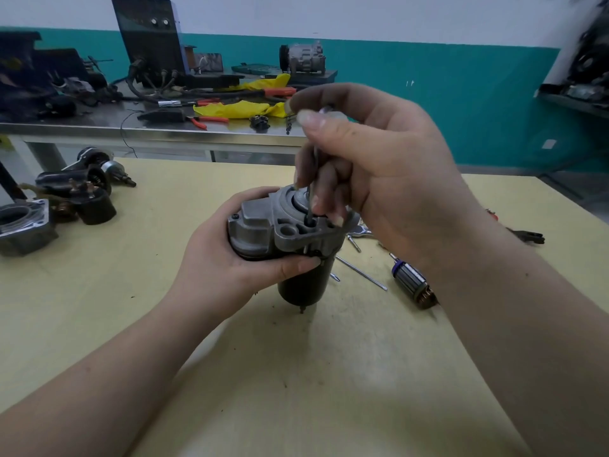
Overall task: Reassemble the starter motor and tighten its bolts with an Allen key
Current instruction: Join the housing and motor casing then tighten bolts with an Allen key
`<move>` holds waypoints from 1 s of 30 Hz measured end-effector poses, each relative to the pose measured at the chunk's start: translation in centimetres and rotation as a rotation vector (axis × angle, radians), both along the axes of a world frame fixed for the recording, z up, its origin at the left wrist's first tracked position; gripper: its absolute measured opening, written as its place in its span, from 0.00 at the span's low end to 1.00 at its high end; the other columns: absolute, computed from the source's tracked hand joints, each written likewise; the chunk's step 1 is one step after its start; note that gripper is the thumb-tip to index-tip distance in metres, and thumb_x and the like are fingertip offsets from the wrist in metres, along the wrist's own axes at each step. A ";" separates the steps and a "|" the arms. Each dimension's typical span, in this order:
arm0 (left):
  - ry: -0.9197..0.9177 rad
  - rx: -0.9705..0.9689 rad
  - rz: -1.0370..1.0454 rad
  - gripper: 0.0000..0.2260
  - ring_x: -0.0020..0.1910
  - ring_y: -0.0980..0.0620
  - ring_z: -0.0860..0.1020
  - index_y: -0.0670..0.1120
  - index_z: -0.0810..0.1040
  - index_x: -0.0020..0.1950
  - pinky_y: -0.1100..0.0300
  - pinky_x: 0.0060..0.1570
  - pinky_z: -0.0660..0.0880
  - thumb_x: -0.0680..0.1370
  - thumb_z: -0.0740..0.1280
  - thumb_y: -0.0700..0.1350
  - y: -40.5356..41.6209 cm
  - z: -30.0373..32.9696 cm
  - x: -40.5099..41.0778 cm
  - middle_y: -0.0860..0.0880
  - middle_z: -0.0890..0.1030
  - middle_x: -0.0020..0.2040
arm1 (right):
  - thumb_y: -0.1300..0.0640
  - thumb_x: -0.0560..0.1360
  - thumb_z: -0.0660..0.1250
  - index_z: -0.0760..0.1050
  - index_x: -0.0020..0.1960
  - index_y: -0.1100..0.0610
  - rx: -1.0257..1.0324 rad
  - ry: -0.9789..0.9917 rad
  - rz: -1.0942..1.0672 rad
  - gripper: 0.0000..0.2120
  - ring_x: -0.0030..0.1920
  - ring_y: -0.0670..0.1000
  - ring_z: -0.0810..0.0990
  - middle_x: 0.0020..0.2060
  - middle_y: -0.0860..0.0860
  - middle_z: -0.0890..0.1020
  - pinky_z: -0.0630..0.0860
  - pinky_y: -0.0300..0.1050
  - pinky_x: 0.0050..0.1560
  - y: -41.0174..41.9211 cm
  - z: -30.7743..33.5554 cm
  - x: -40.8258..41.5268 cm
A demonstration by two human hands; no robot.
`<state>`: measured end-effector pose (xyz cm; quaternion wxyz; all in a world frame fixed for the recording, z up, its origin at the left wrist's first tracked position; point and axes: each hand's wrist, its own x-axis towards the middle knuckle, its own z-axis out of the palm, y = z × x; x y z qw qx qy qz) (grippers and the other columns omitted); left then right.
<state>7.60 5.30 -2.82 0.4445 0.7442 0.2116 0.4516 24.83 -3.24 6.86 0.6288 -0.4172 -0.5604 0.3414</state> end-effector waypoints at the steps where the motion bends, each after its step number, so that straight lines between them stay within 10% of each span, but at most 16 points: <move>1: 0.006 0.007 0.003 0.33 0.60 0.57 0.86 0.68 0.81 0.62 0.65 0.58 0.81 0.60 0.87 0.56 0.0 0.0 0.0 0.57 0.87 0.61 | 0.61 0.81 0.69 0.79 0.60 0.58 0.009 -0.016 -0.002 0.09 0.25 0.54 0.79 0.34 0.57 0.84 0.72 0.41 0.25 -0.1 -0.1 0.1; 14: 0.021 0.005 0.015 0.36 0.59 0.58 0.85 0.63 0.81 0.64 0.68 0.55 0.80 0.58 0.89 0.53 -0.3 0.1 0.0 0.58 0.87 0.60 | 0.64 0.83 0.69 0.80 0.69 0.58 0.337 -0.054 -0.156 0.16 0.28 0.50 0.82 0.39 0.53 0.86 0.77 0.40 0.29 0.2 -3.1 -0.8; 20: 0.029 0.033 0.023 0.36 0.59 0.58 0.86 0.63 0.81 0.65 0.66 0.56 0.81 0.60 0.89 0.52 -0.2 -0.1 0.3 0.58 0.87 0.60 | 0.69 0.84 0.64 0.79 0.69 0.66 0.548 -0.368 -0.382 0.15 0.34 0.42 0.80 0.41 0.40 0.80 0.75 0.41 0.37 0.0 -3.7 -1.2; 30: 0.030 0.038 0.029 0.32 0.59 0.63 0.84 0.72 0.80 0.60 0.72 0.54 0.79 0.59 0.86 0.57 -0.4 0.2 0.4 0.63 0.86 0.60 | 0.59 0.85 0.67 0.84 0.59 0.59 0.198 -0.143 -0.303 0.08 0.22 0.48 0.76 0.29 0.52 0.82 0.69 0.34 0.23 -0.3 -0.5 -0.9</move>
